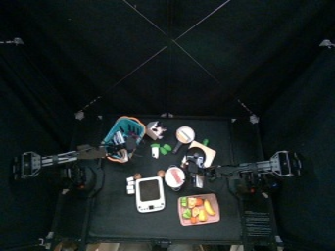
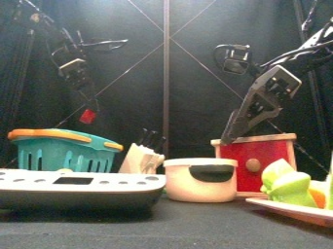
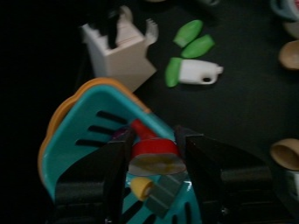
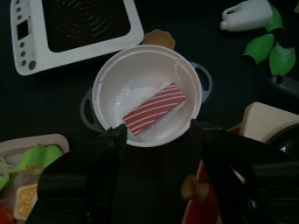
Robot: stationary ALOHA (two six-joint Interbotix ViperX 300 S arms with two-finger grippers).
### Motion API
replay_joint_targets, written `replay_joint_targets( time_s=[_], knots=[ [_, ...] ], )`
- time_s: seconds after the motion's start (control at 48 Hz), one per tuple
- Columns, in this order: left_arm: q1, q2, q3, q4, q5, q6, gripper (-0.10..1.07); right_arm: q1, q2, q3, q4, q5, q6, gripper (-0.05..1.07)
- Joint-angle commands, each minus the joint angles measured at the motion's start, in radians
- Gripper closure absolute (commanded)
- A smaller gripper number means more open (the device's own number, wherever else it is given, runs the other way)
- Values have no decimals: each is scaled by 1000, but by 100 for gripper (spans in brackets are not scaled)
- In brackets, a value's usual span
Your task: Place apple half in basket
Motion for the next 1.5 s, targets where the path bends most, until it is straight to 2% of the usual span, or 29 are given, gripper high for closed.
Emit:
replay_joint_targets(
  time_s=[0.0,0.125,0.292,0.521,0.667,0.938,1.146,1.312,1.479],
  knots=[
    [77,-43,43,25,-100,-3,20,-5,-6,-26,0,-6,-2,11],
    [161,-52,115,15,-235,-3,20,-5,3,-37,-3,-6,-3,11],
    [264,-49,166,-20,-370,-2,19,-5,20,-48,-8,-5,-6,11],
    [337,8,198,-179,-459,2,19,-6,28,-52,-18,-5,-6,11],
    [347,64,202,-236,-477,2,15,-8,28,-52,-18,-3,-6,11],
    [357,106,209,-241,-469,3,0,-8,28,-51,-29,0,-6,11],
    [353,103,219,-242,-469,6,-1,-8,29,-51,-29,0,-6,11],
    [298,101,239,-241,-460,8,-1,-8,28,-52,-31,0,-5,11],
    [291,101,247,-242,-456,6,-1,-8,28,-52,-29,0,-5,11]
  ],
)
